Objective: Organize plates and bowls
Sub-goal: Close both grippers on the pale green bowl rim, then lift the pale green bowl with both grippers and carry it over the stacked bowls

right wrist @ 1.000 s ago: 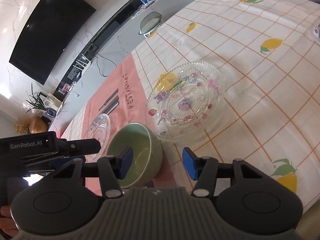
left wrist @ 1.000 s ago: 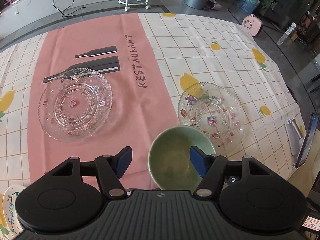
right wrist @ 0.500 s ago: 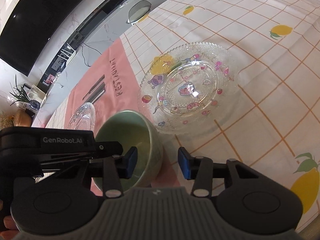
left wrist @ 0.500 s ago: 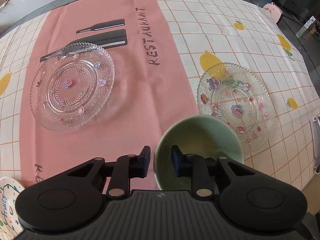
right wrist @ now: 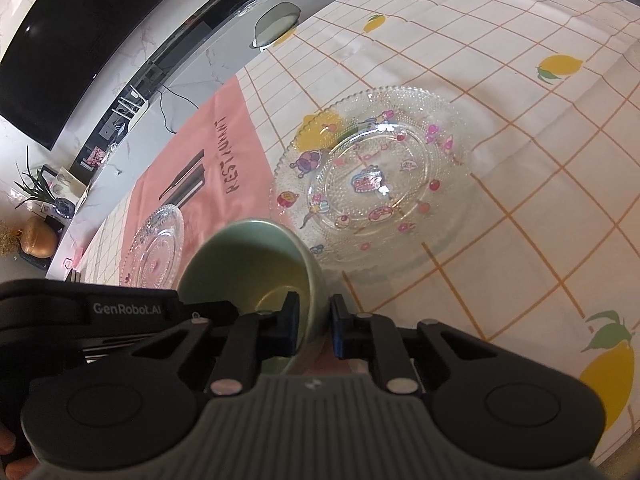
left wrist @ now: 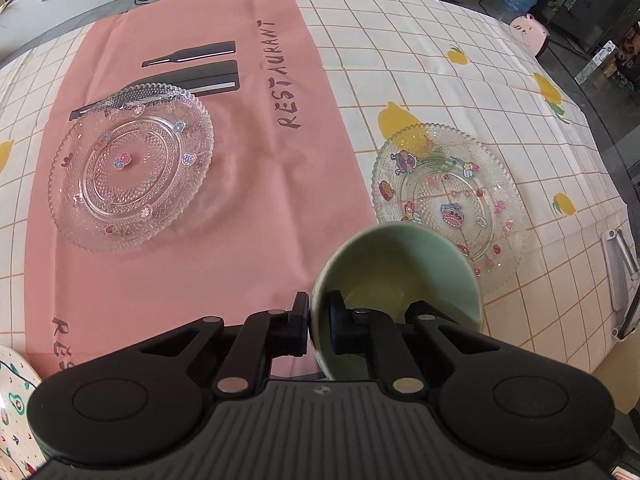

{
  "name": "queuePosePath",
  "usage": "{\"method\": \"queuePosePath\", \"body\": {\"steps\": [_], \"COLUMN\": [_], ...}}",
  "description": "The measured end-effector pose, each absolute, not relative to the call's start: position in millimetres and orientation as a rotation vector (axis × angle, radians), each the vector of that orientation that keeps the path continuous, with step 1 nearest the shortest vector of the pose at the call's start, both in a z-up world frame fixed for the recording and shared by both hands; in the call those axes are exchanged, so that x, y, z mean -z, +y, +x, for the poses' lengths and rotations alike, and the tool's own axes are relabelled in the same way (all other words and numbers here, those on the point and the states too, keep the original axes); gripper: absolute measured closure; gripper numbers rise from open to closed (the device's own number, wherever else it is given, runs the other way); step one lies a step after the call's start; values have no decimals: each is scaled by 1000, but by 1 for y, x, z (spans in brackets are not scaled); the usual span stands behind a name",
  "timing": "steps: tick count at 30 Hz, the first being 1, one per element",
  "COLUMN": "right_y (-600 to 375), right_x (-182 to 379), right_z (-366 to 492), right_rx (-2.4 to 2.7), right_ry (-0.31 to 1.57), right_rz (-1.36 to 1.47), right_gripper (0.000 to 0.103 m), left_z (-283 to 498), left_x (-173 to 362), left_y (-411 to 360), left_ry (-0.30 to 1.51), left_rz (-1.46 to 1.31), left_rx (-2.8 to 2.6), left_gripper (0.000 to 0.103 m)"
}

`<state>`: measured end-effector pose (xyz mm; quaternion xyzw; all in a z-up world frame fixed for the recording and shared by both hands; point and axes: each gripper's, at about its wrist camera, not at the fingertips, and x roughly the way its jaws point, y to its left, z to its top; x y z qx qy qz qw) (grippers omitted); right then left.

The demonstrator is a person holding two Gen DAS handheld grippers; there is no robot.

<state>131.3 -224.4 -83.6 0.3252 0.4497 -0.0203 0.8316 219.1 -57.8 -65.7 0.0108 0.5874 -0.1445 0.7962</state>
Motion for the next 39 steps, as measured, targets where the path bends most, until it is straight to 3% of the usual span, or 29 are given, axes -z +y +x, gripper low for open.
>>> {"method": "queuePosePath", "body": {"steps": [29,39], "right_y": [-175,-140], "right_x": [-44,-64], "right_z": [68,35], "right_rx": [-48,-151], "right_ry": [732,759], "right_rz": [530,434], "right_gripper": [91,91], "left_z": [118,73], "left_x": [-56,-54], "left_y": [-6,35], "left_ry": [953,954], "left_rz": [-79,-196], "left_rx": [154,70], "left_gripper": [91,91]}}
